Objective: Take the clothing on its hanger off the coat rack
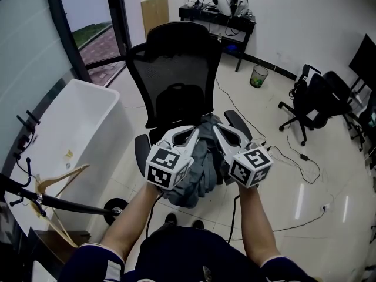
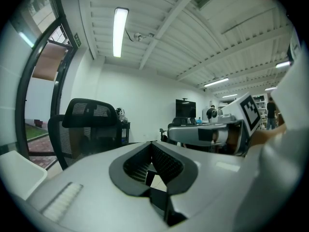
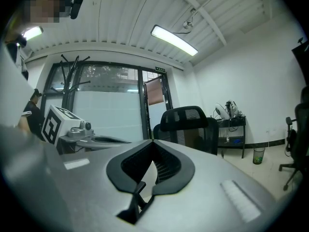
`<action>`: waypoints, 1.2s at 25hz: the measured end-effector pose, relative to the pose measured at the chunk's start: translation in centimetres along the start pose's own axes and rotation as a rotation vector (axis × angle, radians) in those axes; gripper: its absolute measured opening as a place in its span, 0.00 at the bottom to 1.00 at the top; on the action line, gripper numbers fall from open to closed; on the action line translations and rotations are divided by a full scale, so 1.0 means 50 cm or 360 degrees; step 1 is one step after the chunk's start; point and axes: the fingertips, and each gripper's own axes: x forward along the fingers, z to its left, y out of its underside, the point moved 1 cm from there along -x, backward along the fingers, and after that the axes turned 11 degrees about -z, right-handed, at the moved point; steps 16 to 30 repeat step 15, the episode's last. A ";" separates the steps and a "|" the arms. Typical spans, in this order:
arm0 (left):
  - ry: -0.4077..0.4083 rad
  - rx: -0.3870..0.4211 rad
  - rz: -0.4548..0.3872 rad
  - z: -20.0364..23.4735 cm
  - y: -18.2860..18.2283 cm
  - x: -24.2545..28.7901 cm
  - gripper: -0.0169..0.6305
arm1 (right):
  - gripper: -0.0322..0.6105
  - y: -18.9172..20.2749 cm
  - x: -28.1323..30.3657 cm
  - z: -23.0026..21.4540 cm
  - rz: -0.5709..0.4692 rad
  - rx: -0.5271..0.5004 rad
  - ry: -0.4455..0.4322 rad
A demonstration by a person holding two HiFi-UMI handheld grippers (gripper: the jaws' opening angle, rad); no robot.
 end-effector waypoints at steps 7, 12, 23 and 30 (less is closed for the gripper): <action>0.0004 0.0010 -0.0002 0.002 -0.001 0.010 0.04 | 0.05 -0.005 0.008 -0.007 -0.0006 -0.0013 0.0004; 0.0005 0.0013 -0.0011 0.007 -0.005 0.010 0.04 | 0.05 -0.008 0.012 -0.008 -0.0015 -0.0018 0.0010; 0.0006 0.0011 -0.0016 0.007 -0.009 0.011 0.04 | 0.05 -0.010 0.013 -0.009 -0.0016 -0.0022 0.0012; 0.0006 0.0011 -0.0016 0.007 -0.009 0.011 0.04 | 0.05 -0.010 0.013 -0.009 -0.0016 -0.0022 0.0012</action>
